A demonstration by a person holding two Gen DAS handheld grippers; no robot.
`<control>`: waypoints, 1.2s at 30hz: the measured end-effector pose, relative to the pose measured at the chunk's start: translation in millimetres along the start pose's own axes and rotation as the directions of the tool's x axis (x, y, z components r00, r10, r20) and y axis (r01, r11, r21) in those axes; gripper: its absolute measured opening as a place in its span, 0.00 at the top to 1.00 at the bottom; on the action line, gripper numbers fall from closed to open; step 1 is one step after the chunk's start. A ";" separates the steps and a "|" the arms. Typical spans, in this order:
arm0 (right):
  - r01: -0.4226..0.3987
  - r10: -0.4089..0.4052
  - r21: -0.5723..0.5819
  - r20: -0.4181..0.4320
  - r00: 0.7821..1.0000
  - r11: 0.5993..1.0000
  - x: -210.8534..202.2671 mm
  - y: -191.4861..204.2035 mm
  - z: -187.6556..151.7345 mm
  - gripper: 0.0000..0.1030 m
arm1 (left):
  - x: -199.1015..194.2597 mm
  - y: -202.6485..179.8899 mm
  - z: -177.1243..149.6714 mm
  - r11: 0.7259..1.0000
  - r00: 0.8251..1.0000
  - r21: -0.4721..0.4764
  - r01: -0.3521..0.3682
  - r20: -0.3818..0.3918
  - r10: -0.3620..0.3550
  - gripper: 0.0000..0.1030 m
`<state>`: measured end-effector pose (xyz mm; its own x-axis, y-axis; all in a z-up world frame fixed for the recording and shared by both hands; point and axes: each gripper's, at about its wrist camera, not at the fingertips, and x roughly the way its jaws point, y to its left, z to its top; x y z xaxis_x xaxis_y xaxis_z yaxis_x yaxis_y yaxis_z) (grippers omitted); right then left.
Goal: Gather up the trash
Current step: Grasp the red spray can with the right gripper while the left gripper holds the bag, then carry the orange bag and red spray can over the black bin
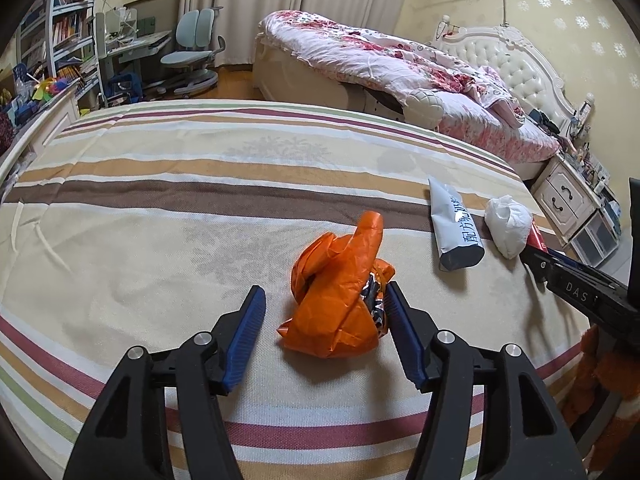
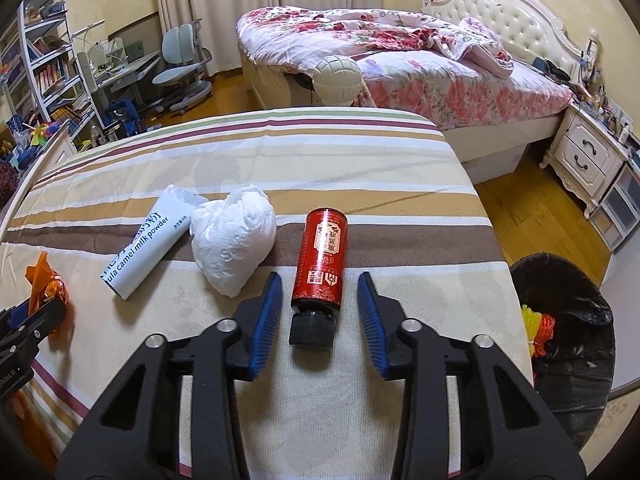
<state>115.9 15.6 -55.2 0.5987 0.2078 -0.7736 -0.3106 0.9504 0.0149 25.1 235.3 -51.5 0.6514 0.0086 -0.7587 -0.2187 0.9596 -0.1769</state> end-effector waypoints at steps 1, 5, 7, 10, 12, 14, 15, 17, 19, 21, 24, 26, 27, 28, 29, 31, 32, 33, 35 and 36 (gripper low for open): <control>0.000 0.000 -0.003 0.000 1.000 1.000 -0.1 0.6 -0.1 0.75 | -0.7 -0.7 0.0 1.000 1.000 0.004 0.002 0.001 -0.002 0.42; -0.005 0.005 -0.008 0.002 1.000 1.000 -1.7 0.8 -1.4 0.77 | -4.8 -5.7 -2.4 1.000 1.000 0.030 -0.004 0.017 0.003 0.46; -0.007 0.007 -0.008 0.006 1.000 1.000 -4.1 0.1 -3.4 0.77 | -7.4 -7.7 -3.9 0.999 1.000 0.043 -0.009 0.026 0.008 0.50; -0.010 0.010 -0.011 0.010 1.000 1.000 -7.4 0.1 -6.6 0.77 | -10.5 -9.6 -5.9 0.998 0.999 0.053 -0.018 0.038 0.016 0.57; -0.012 0.012 -0.012 0.015 1.000 1.000 -11.3 -0.7 -10.2 0.77 | -13.0 -11.1 -7.0 0.998 0.999 0.058 -0.027 0.048 0.024 0.57; -0.015 0.015 -0.009 0.021 1.000 1.000 -16.1 -1.9 -14.3 0.77 | -14.8 -12.7 -8.8 0.997 0.998 0.066 -0.031 0.055 0.028 0.57; -0.017 0.017 -0.008 0.025 1.000 1.000 -19.1 -2.7 -17.0 0.77 | -15.3 -13.7 -8.9 0.997 0.998 0.069 -0.034 0.057 0.030 0.57; -0.022 0.022 -0.006 0.030 0.999 1.000 -24.3 -3.9 -21.3 0.77 | -17.6 -15.5 -9.9 0.997 0.997 0.074 -0.037 0.063 0.032 0.57; -0.025 0.025 -0.006 0.036 0.999 1.000 -30.4 -6.0 -25.9 0.77 | -21.0 -18.4 -11.5 0.997 0.997 0.076 -0.032 0.072 0.027 0.58; -0.030 0.030 -0.001 0.042 0.999 1.000 -36.9 -8.6 -31.6 0.77 | -24.8 -21.9 -13.7 0.997 0.997 0.077 -0.024 0.079 0.018 0.58; -0.030 0.030 0.000 0.057 0.998 1.000 -47.5 -11.9 -39.8 0.77 | -31.2 -30.5 -17.2 0.997 0.995 0.083 -0.005 0.095 -0.003 0.58; -0.029 0.029 0.003 0.068 0.997 1.000 -55.4 -15.6 -45.7 0.77 | -35.7 -38.8 -19.3 0.995 0.994 0.096 0.005 0.107 -0.015 0.58; -0.030 0.029 0.007 0.073 0.997 1.000 -59.0 -17.3 -47.8 0.77 | -37.7 -43.2 -20.0 0.995 0.993 0.100 0.011 0.113 -0.023 0.58; -0.030 0.029 0.014 0.079 0.996 0.999 -63.5 -20.2 -50.5 0.77 | -39.2 -47.0 -19.7 0.994 0.993 0.105 0.018 0.116 -0.030 0.58; -0.031 0.029 0.019 0.084 0.996 0.999 -66.5 -22.6 -53.1 0.77 | -40.5 -51.3 -19.8 0.994 0.992 0.110 0.025 0.119 -0.038 0.58; -0.029 0.026 0.029 0.094 0.995 0.999 -73.1 -28.3 -57.2 0.77 | -43.6 -61.2 -20.6 0.992 0.990 0.123 0.035 0.129 -0.051 0.58; -0.027 0.023 0.036 0.101 0.995 0.999 -76.9 -31.9 -58.9 0.77 | -45.1 -65.6 -20.7 0.991 0.989 0.129 0.040 0.133 -0.057 0.58; -0.024 0.019 0.044 0.108 0.994 0.999 -80.9 -35.9 -60.7 0.77 | -45.6 -70.4 -20.8 0.990 0.989 0.137 0.044 0.135 -0.063 0.58; -0.017 0.010 0.058 0.120 0.993 0.998 -87.4 -44.4 -64.0 0.77 | -46.6 -81.5 -21.7 0.987 0.988 0.153 0.053 0.138 -0.074 0.58; -0.012 0.004 0.065 0.127 0.992 0.998 -90.6 -48.5 -65.2 0.77 | -46.9 -87.0 -21.8 0.985 0.987 0.163 0.058 0.139 -0.081 0.58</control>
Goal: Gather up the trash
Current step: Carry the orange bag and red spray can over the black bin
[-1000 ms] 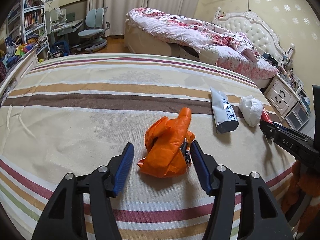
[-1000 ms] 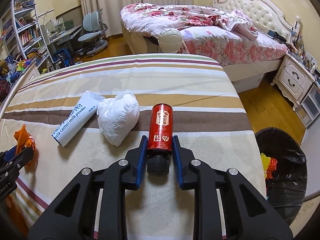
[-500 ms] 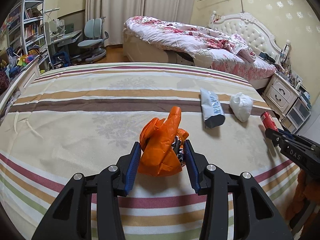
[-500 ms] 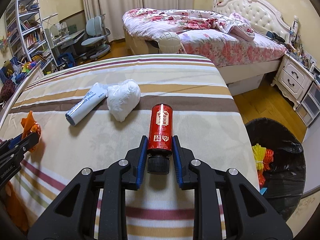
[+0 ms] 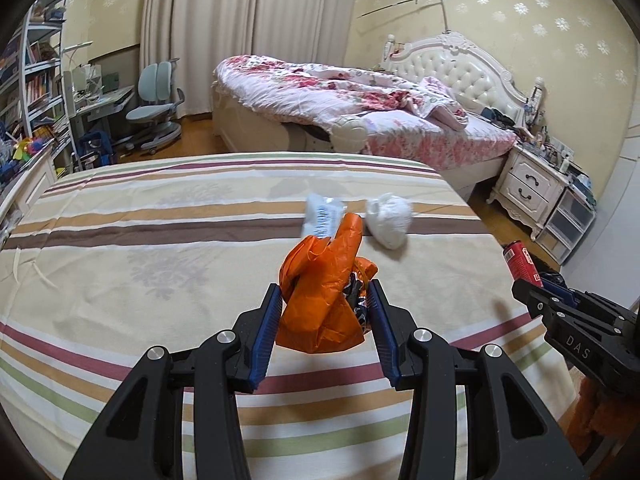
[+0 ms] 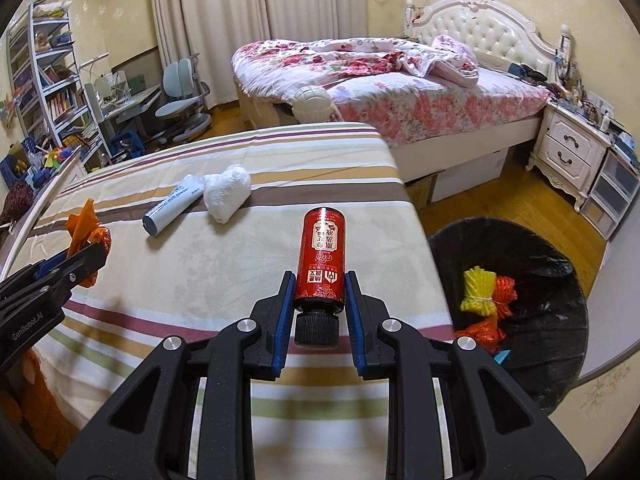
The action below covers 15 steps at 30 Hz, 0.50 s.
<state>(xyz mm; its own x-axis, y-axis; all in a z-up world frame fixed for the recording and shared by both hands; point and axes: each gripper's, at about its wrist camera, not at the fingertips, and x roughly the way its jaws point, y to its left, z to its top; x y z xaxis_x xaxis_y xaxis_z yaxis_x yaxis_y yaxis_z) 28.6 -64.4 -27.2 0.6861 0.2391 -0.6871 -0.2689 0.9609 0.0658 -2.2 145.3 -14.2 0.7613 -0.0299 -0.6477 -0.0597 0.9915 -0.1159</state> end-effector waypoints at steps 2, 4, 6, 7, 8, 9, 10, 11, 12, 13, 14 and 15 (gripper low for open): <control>0.014 -0.014 0.011 0.013 1.000 1.000 -6.8 -9.5 -2.5 0.77 | 0.9 -9.6 2.2 1.000 1.000 0.015 0.011 0.003 -0.011 0.58; 0.030 -0.031 0.020 0.024 0.999 0.999 -12.0 -16.7 -3.4 0.77 | 2.0 -21.9 4.5 0.999 1.000 0.032 0.027 0.006 -0.027 0.58; 0.048 -0.049 0.034 0.036 0.998 0.998 -17.4 -26.9 -4.1 0.77 | 2.8 -35.5 7.1 0.998 0.999 0.051 0.042 0.013 -0.043 0.58; 0.055 -0.057 0.042 0.041 0.998 0.998 -19.4 -32.0 -4.0 0.77 | 3.3 -42.5 7.3 0.997 0.999 0.061 0.049 0.015 -0.050 0.58; 0.065 -0.067 0.052 0.047 0.997 0.997 -21.8 -38.4 -3.8 0.77 | 4.4 -49.9 8.1 0.996 0.998 0.072 0.058 0.016 -0.060 0.58; 0.075 -0.078 0.062 0.053 0.996 0.995 -24.5 -45.0 -3.7 0.77 | 6.0 -57.0 9.3 0.994 0.998 0.083 0.067 0.016 -0.068 0.58; 0.084 -0.088 0.070 0.058 0.994 0.994 -26.6 -50.6 -3.7 0.77 | 6.9 -63.9 8.9 0.993 0.997 0.093 0.075 0.016 -0.077 0.58; 0.091 -0.096 0.076 0.061 0.993 0.993 -28.2 -54.8 -3.9 0.77 | 8.2 -70.9 9.7 0.991 0.996 0.101 0.084 0.017 -0.086 0.58; 0.102 -0.107 0.084 0.065 0.992 0.991 -30.0 -61.3 -4.0 0.77 | 9.5 -77.4 10.4 0.990 0.995 0.109 0.092 0.018 -0.095 0.58; 0.110 -0.117 0.093 0.069 0.991 0.990 -31.6 -67.3 -4.0 0.77 | 11.3 -84.3 11.3 0.988 0.994 0.117 0.102 0.018 -0.104 0.58; 0.120 -0.128 0.103 0.073 0.989 0.987 -32.9 -74.3 -4.2 0.77 | 13.3 -91.4 11.9 0.986 0.993 0.125 0.110 0.016 -0.113 0.58; 0.128 -0.137 0.112 0.075 0.988 0.985 -34.0 -79.9 -4.2 0.77 | 15.0 -98.0 12.8 0.984 0.992 0.133 0.119 0.014 -0.122 0.58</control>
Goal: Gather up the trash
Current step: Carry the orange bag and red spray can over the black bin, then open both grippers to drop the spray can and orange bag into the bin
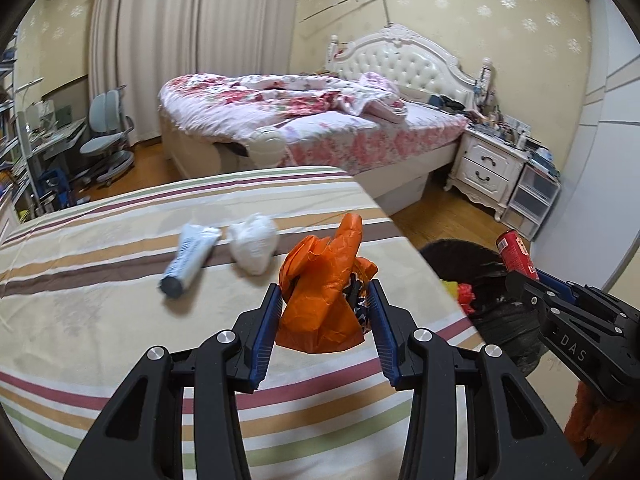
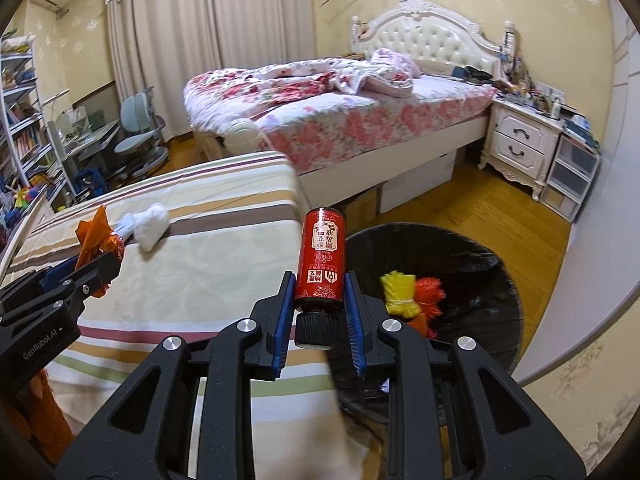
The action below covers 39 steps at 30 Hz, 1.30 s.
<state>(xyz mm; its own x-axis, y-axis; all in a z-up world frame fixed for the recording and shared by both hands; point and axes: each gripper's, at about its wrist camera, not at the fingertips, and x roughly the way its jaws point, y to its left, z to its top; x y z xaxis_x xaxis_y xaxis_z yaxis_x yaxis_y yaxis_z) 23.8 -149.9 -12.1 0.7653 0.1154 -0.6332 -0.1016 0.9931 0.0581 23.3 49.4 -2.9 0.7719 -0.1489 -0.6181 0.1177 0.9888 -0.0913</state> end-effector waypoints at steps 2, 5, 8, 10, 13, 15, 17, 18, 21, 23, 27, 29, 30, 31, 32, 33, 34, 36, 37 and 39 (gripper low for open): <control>0.018 -0.018 0.019 0.006 1.000 1.000 -0.2 -12.8 1.7 0.77 | 5.5 -13.5 2.6 1.000 1.000 0.018 0.016 0.002 -0.016 0.58; 0.042 -0.043 0.041 0.012 0.999 0.998 0.4 -29.0 3.1 0.77 | 13.9 -32.4 7.4 0.998 0.999 0.046 0.039 0.006 -0.039 0.58; 0.064 -0.066 0.058 0.017 0.998 0.996 1.8 -42.7 4.7 0.77 | 21.0 -49.8 11.6 0.996 0.998 0.068 0.057 0.009 -0.057 0.58; 0.079 -0.080 0.064 0.020 0.997 0.995 4.0 -49.8 5.8 0.77 | 26.0 -60.4 14.6 0.994 0.998 0.080 0.067 0.012 -0.069 0.58; 0.096 -0.098 0.071 0.019 0.995 0.993 9.6 -60.3 7.0 0.77 | 35.7 -75.6 18.7 0.992 0.997 0.101 0.081 0.010 -0.083 0.58; 0.104 -0.106 0.075 0.014 0.994 0.992 12.3 -65.2 7.0 0.77 | 41.9 -83.2 19.8 0.990 0.996 0.113 0.086 0.001 -0.087 0.58; 0.111 -0.112 0.081 0.010 0.994 0.991 15.8 -70.2 6.8 0.77 | 46.6 -90.6 20.2 0.989 0.996 0.121 0.090 -0.004 -0.090 0.58; 0.113 -0.114 0.084 0.008 0.993 0.990 15.8 -71.8 5.0 0.77 | 49.2 -93.2 20.8 0.988 0.996 0.125 0.091 -0.006 -0.091 0.58; 0.118 -0.119 0.095 0.002 0.993 0.988 19.8 -77.2 4.7 0.77 | 57.6 -98.5 21.7 0.987 0.996 0.133 0.091 -0.018 -0.090 0.58; 0.123 -0.123 0.099 -0.002 0.992 0.988 21.7 -80.8 4.7 0.77 | 61.9 -102.4 22.6 0.987 0.996 0.136 0.091 -0.024 -0.088 0.58; 0.130 -0.130 0.109 -0.010 0.991 0.985 26.0 -88.7 4.5 0.77 | 69.2 -109.5 23.6 0.986 0.996 0.145 0.088 -0.033 -0.084 0.58; 0.134 -0.133 0.114 -0.014 0.991 0.984 29.2 -92.1 5.4 0.77 | 72.8 -112.2 23.2 0.985 0.996 0.147 0.088 -0.039 -0.083 0.58; 0.135 -0.134 0.116 -0.016 0.991 0.984 30.3 -93.2 5.1 0.77 | 74.5 -113.4 23.0 0.985 0.996 0.149 0.087 -0.043 -0.082 0.58; 0.136 -0.135 0.119 -0.018 0.991 0.984 30.9 -94.8 4.6 0.77 | 76.0 -115.1 22.8 0.985 0.996 0.152 0.087 -0.045 -0.081 0.58; 0.136 -0.135 0.122 -0.020 0.991 0.983 31.7 -96.5 4.1 0.77 | 77.3 -116.0 22.4 0.984 0.996 0.154 0.086 -0.047 -0.080 0.58; 0.137 -0.135 0.123 -0.021 0.991 0.983 31.6 -98.1 3.4 0.77 | 78.7 -117.1 22.2 0.984 0.996 0.156 0.085 -0.049 -0.079 0.58; 0.138 -0.136 0.124 -0.023 0.990 0.983 32.4 -99.4 2.7 0.77 | 79.8 -118.6 21.8 0.984 0.996 0.157 0.085 -0.052 -0.078 0.58; 0.138 -0.136 0.127 -0.025 0.990 0.982 33.0 -101.0 1.8 0.77 | 82.5 -120.7 22.0 0.984 0.996 0.159 0.083 -0.057 -0.075 0.58; 0.138 -0.136 0.129 -0.026 0.990 0.982 34.0 -101.6 2.3 0.77 | 83.5 -121.9 22.1 0.984 0.996 0.158 0.082 -0.058 -0.074 0.58; 0.139 -0.137 0.132 -0.028 0.990 0.981 35.6 -103.3 2.8 0.77 | 86.0 -124.5 22.4 0.984 0.995 0.160 0.083 -0.063 -0.074 0.58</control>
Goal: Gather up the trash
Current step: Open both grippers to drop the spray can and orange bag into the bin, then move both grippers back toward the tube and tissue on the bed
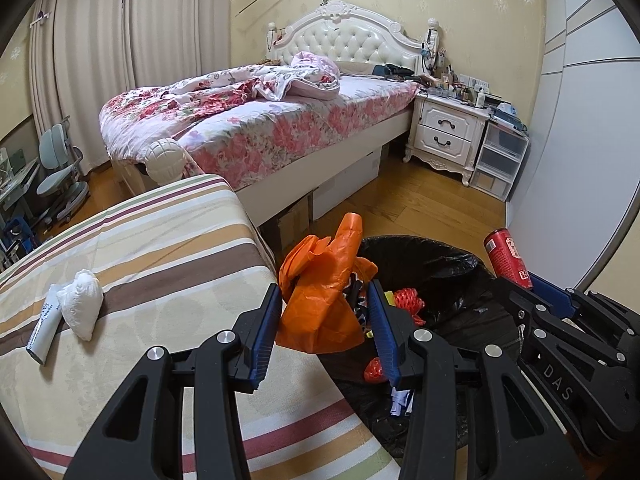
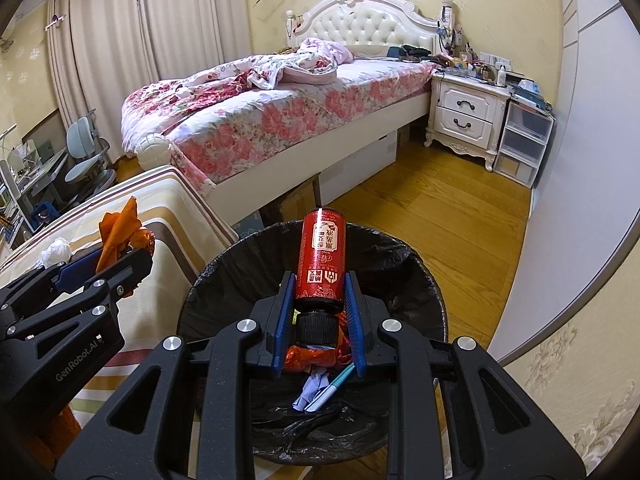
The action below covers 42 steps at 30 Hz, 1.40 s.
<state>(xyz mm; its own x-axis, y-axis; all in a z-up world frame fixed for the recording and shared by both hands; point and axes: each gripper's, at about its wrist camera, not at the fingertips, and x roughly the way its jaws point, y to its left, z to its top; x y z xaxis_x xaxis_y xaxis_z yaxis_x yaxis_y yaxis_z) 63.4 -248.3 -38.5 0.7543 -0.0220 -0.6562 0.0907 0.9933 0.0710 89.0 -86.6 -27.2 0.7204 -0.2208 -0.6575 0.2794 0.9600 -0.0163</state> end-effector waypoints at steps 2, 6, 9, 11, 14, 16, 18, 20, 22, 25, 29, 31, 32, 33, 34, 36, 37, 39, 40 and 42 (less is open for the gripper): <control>0.001 -0.001 0.003 0.000 1.000 1.000 0.7 -1.1 0.4 0.77 | 2.0 -2.5 0.2 1.000 1.000 0.003 0.000 -0.003 0.000 0.58; 0.005 -0.005 0.011 -0.001 1.000 1.000 3.0 -3.4 2.2 0.77 | 6.5 -6.8 1.0 1.000 1.000 0.009 -0.003 -0.009 0.003 0.57; 0.009 -0.008 0.019 -0.003 1.000 1.000 4.6 -6.9 2.9 0.76 | 10.5 -9.8 1.2 1.000 1.000 0.018 -0.003 -0.020 0.004 0.57; 0.013 -0.013 0.025 0.003 1.000 1.000 4.7 -8.3 2.9 0.73 | 14.3 -10.3 1.1 1.000 0.999 0.021 -0.010 -0.031 0.010 0.51; 0.020 -0.020 0.034 0.009 1.000 0.999 3.5 -10.6 2.1 0.61 | 16.4 -8.5 0.9 1.000 0.999 0.006 -0.012 -0.037 0.012 0.37; 0.029 -0.030 0.033 0.010 1.000 0.999 2.6 -10.7 1.1 0.61 | 16.5 -6.6 0.1 1.000 0.999 0.000 -0.017 -0.038 0.017 0.33; 0.034 -0.034 0.033 0.010 0.999 0.999 2.1 -11.2 0.6 0.60 | 15.9 -5.7 -0.7 1.000 0.999 0.002 -0.030 -0.038 0.030 0.31; 0.042 -0.042 0.035 0.014 0.999 0.999 0.6 -11.1 0.4 0.55 | 14.2 -2.9 -1.2 0.999 0.999 -0.002 -0.038 -0.037 0.038 0.31; 0.045 -0.046 0.037 0.016 0.999 0.998 -0.7 -10.7 0.5 0.52 | 11.6 1.0 -2.0 0.999 0.998 -0.012 -0.045 -0.037 0.044 0.30; 0.046 -0.047 0.031 0.019 0.999 0.998 -2.5 -8.5 0.4 0.45 | 6.4 9.1 -4.1 0.998 0.997 -0.020 -0.063 -0.036 0.062 0.30; 0.035 -0.036 0.026 0.014 0.999 0.999 -5.8 -2.0 -1.1 0.38 | -4.6 29.0 -11.7 0.995 0.996 -0.044 -0.088 -0.035 0.086 0.30; 0.026 -0.026 0.022 0.011 1.000 0.999 -6.2 4.2 -1.8 0.37 | -10.4 42.5 -17.0 0.992 0.994 -0.060 -0.107 -0.040 0.105 0.30; 0.017 -0.017 0.017 0.008 1.000 1.000 -6.5 8.6 -2.4 0.37 | -13.1 48.9 -19.5 0.991 0.992 -0.070 -0.117 -0.044 0.114 0.30; 0.009 -0.009 0.010 0.004 1.000 1.000 -6.7 13.1 -2.6 0.37 | -16.3 57.4 -22.8 0.988 0.991 -0.081 -0.128 -0.047 0.124 0.30; 0.000 0.000 0.002 0.001 1.000 1.000 -7.2 18.7 -2.8 0.37 | -19.4 65.4 -25.6 0.986 0.989 -0.092 -0.142 -0.049 0.138 0.29; -0.019 0.019 -0.019 -0.004 1.000 1.000 -6.9 32.8 -2.9 0.36 | -25.5 83.3 -32.5 0.977 0.984 -0.117 -0.176 -0.061 0.170 0.29; -0.028 0.027 -0.027 -0.006 1.000 0.999 -7.0 38.8 -3.0 0.36 | -28.7 91.9 -36.0 0.973 0.981 -0.131 -0.189 -0.066 0.182 0.29; -0.059 0.058 -0.046 -0.014 0.998 0.997 -6.0 54.9 -3.2 0.36 | -35.8 109.2 -41.9 0.963 0.975 -0.159 -0.218 -0.077 0.208 0.29; -0.074 0.073 -0.056 -0.020 0.997 0.996 -5.6 63.9 -3.8 0.36 | -38.7 118.2 -44.6 0.958 0.972 -0.173 -0.229 -0.084 0.218 0.29; -0.099 0.097 -0.076 -0.027 0.995 0.992 -5.1 79.2 -4.3 0.36 | -46.9 134.5 -50.3 0.947 0.967 -0.199 -0.251 -0.089 0.238 0.29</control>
<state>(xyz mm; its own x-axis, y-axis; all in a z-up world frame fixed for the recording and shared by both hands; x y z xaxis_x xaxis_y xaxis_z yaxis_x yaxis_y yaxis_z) 63.9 -169.0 -32.7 0.7415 0.0778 -0.6664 -0.0341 0.9963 0.0783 60.9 61.5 -36.5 0.7070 0.0303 -0.7066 -0.0425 0.9991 0.0003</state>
